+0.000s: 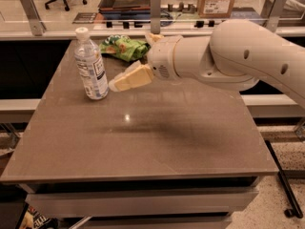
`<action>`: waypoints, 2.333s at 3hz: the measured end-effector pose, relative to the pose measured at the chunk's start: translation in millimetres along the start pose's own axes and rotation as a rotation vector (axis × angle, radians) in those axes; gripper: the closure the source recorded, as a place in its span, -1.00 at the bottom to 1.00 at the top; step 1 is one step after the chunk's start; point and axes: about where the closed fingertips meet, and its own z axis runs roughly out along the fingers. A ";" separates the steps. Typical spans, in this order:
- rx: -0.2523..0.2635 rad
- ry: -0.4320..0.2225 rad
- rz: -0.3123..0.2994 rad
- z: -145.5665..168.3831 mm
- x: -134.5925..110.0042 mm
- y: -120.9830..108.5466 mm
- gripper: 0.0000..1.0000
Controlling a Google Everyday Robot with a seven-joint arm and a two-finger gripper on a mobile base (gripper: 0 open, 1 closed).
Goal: Knock blue plastic bottle over
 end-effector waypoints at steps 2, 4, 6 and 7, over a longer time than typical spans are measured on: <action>-0.056 -0.083 -0.023 50.0 -20.3 3.3 -1.00; -0.114 -0.115 0.035 81.8 -1.5 7.9 -1.00; -0.175 -0.158 0.041 101.9 -7.1 17.5 -1.00; -0.202 -0.167 0.039 112.5 -9.5 24.3 -0.62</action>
Offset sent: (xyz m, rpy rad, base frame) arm 0.0339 0.0718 -0.0045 0.0768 -0.0351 0.1140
